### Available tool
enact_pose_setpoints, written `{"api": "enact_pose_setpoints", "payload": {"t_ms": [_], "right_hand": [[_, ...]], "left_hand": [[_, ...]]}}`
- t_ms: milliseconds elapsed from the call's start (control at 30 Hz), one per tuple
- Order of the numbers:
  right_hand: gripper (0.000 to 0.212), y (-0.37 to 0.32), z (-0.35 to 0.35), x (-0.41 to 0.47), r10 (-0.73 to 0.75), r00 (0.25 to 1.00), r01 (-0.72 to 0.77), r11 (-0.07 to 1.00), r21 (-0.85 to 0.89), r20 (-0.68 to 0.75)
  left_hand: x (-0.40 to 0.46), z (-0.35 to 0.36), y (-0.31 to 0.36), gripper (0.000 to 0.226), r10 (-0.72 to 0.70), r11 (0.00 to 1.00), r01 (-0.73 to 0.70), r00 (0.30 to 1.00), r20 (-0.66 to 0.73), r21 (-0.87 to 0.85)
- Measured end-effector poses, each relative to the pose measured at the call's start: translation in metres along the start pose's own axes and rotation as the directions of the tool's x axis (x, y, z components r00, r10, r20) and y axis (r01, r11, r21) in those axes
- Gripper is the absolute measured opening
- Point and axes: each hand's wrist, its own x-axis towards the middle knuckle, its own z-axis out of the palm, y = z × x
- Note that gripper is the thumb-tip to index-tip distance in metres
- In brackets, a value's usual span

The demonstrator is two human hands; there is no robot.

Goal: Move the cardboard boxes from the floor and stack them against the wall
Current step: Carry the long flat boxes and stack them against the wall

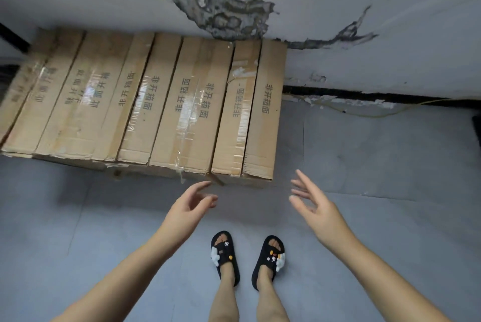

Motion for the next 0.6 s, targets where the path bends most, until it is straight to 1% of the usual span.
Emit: {"api": "enact_pose_setpoints", "payload": {"t_ms": [67, 100, 167, 233, 300, 433, 500, 600], "right_hand": [[0.054, -0.022, -0.017, -0.038, -0.068, 0.998, 0.068, 0.998, 0.012, 0.01], [0.054, -0.029, -0.023, -0.056, -0.093, 0.996, 0.093, 0.996, 0.011, 0.012], [0.054, -0.039, -0.032, -0.092, -0.118, 0.993, 0.118, 0.993, 0.027, 0.002], [0.054, -0.041, -0.035, -0.124, -0.122, 0.992, 0.125, 0.99, 0.072, -0.04], [0.055, -0.038, -0.032, -0.154, -0.117, 0.988, 0.128, 0.986, 0.109, -0.103], [0.056, -0.027, -0.014, -0.204, -0.059, 0.955, 0.122, 0.972, 0.201, -0.292], [0.056, -0.022, 0.003, -0.224, -0.013, 0.92, 0.125, 0.957, 0.261, -0.392], [0.054, -0.015, 0.036, -0.245, 0.056, 0.821, 0.152, 0.938, 0.313, -0.568]], "left_hand": [[-0.038, -0.002, 0.02, 0.036, 0.104, 0.98, -0.116, 0.991, 0.079, 0.162], [-0.056, -0.002, 0.027, 0.039, 0.139, 0.963, -0.162, 0.983, 0.12, 0.217], [-0.089, 0.001, 0.037, 0.041, 0.201, 0.933, -0.242, 0.964, 0.172, 0.265], [-0.116, 0.008, 0.044, 0.037, 0.26, 0.925, -0.301, 0.947, 0.19, 0.232], [-0.136, 0.016, 0.046, 0.042, 0.308, 0.92, -0.343, 0.932, 0.192, 0.188], [-0.151, 0.032, 0.043, 0.044, 0.39, 0.905, -0.418, 0.891, 0.233, 0.084], [-0.151, 0.036, 0.046, 0.042, 0.431, 0.885, -0.463, 0.856, 0.285, 0.053], [-0.145, 0.034, 0.049, 0.041, 0.473, 0.85, -0.526, 0.789, 0.393, 0.032]]}}
